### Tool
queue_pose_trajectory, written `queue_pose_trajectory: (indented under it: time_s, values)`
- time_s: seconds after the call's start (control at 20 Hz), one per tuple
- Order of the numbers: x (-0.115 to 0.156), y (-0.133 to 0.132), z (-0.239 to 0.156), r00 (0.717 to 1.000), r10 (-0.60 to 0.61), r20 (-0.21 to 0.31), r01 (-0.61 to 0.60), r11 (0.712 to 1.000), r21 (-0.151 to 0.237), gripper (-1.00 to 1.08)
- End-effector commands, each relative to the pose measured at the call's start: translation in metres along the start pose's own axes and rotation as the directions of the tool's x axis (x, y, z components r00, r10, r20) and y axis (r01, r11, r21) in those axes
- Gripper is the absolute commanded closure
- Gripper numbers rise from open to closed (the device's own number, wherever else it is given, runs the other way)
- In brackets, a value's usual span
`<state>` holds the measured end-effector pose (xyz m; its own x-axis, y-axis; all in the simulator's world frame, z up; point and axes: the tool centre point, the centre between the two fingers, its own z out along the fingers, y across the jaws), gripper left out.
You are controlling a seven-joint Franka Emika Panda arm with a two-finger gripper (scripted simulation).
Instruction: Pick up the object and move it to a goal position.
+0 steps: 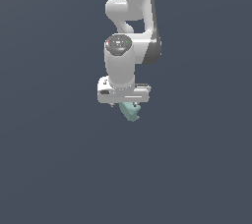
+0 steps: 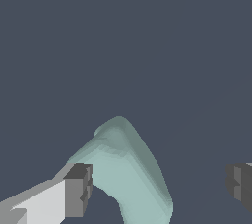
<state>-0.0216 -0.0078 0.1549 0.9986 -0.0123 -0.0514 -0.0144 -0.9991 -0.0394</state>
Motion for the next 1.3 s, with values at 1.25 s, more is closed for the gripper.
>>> queue_pose_trajectory:
  time_s: [1.25]
  values:
    - [-0.046, -0.024, 0.016, 0.828, -0.561, -0.020, 0.559, 0.827, -0.061, -0.92]
